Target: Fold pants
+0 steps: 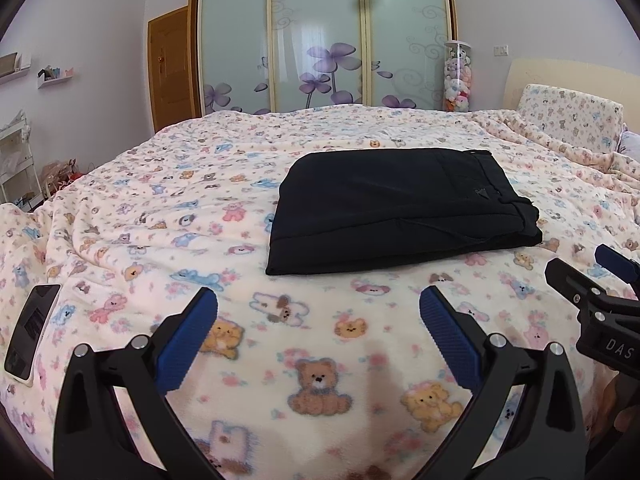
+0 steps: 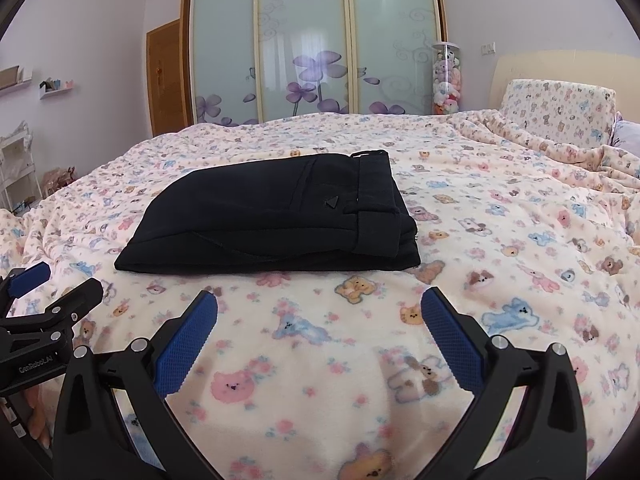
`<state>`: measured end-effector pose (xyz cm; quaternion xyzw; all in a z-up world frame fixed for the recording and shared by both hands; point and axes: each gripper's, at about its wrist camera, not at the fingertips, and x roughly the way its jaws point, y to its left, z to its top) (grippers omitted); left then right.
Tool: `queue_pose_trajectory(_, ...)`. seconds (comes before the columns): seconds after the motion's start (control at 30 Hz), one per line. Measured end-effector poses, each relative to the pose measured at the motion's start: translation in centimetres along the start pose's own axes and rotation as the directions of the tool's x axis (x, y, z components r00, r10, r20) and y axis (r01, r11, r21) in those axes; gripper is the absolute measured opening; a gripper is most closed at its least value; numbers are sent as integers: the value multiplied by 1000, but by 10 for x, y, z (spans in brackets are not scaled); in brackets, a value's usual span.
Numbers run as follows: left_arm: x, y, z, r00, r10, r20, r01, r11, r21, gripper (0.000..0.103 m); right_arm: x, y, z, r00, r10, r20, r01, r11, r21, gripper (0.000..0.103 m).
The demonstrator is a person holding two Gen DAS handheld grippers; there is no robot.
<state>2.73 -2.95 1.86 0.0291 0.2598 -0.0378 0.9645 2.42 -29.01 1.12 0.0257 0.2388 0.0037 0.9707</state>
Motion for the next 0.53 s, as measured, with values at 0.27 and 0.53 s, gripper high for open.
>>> queue_pose_trajectory(0.27,-1,-1,-2,1000,-8,5,8,1000,6,101,2,-1,0,1000,1,-14,-1,1000,3,102)
queue_pose_trajectory(0.53,1,-3,-1,1000,-27,-6,27,999,17,101,3,-1,-1,1000,1,-17,-1,1000,6,102)
